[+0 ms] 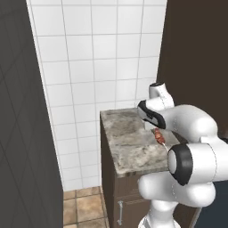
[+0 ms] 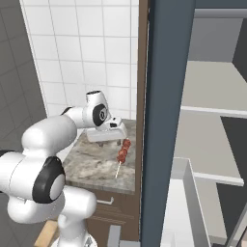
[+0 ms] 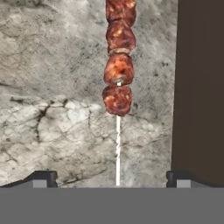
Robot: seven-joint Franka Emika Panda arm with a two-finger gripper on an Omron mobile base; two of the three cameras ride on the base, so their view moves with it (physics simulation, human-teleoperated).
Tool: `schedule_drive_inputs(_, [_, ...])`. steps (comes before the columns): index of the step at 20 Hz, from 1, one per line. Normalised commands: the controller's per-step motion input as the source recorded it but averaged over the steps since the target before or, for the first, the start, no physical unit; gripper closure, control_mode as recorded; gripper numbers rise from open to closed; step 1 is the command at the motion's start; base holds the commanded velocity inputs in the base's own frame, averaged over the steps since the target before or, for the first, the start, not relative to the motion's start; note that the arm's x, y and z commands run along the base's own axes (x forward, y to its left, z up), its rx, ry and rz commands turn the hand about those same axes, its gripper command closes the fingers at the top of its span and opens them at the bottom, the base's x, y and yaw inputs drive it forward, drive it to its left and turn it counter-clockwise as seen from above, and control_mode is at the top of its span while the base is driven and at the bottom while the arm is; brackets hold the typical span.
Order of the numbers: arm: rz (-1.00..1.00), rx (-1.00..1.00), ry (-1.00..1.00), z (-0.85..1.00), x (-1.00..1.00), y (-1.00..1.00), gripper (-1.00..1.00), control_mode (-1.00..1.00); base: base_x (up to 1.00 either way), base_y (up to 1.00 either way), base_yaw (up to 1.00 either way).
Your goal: Store the kebab skewer in the freezer for long-term storage. Close the freezer door after placing the cooked food.
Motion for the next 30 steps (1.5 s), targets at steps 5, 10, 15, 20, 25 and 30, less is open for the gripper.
schedule_drive_inputs(5, [0.00,0.02,0.00,-0.30,0.03,-0.09,-1.00,-1.00,0.00,0.00,0.00])
schedule_drive_inputs(10, [0.03,0.05,-0.01,-0.26,0.02,0.00,-1.00,-1.00,0.00,0.00,0.00])
schedule_drive_inputs(15, [0.03,0.00,0.00,-0.44,0.03,-0.04,-1.00,-1.00,0.00,0.00,0.00])
schedule_drive_inputs(20, [0.02,0.00,-0.01,-0.31,0.14,-0.06,-1.00,-1.00,0.00,0.00,0.00])
schedule_drive_inputs(25, [0.01,0.00,-0.04,-0.15,0.16,-0.03,-1.00,-1.00,0.00,0.00,0.00])
schedule_drive_inputs(30, [0.00,0.00,0.00,-0.11,0.15,-0.26,-1.00,-1.00,0.00,0.00,0.00])
